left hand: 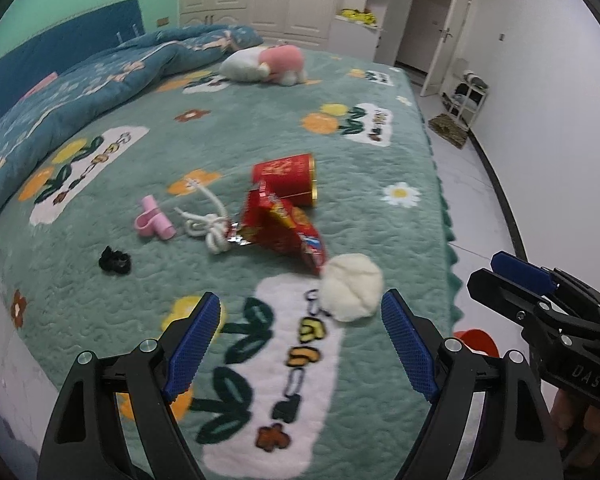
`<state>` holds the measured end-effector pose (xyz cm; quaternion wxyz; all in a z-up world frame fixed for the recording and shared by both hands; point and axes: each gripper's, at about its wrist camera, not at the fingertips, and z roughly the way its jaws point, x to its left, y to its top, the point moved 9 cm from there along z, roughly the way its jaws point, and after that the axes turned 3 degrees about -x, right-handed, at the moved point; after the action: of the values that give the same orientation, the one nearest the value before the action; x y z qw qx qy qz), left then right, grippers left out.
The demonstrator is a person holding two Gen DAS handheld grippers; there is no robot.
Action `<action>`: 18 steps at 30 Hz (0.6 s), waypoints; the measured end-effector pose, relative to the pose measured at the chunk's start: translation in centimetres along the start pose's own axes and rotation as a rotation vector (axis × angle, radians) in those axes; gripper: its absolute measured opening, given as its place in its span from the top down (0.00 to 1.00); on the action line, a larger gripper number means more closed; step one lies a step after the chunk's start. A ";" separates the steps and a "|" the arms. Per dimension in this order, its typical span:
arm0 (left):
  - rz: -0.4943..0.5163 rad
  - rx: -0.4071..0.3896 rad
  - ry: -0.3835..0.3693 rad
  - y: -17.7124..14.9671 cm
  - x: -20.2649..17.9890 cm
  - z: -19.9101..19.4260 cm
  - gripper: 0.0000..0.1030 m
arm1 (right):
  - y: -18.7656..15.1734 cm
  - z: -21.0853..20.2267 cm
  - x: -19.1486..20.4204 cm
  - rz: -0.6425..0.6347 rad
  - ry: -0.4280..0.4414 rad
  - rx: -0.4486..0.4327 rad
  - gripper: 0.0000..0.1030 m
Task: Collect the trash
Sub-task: 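Move both tools back over the bed toward the red snack bag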
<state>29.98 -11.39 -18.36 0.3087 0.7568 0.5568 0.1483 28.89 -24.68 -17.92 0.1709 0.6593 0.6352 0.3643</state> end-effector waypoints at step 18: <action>-0.047 0.094 -0.001 1.4 4.3 6.6 0.20 | 1.8 9.0 1.2 -0.017 0.023 0.098 0.43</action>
<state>36.20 -9.59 -23.05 0.2767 0.7572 0.5805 0.1143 36.38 -21.60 -22.41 0.1343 0.6571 0.6598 0.3390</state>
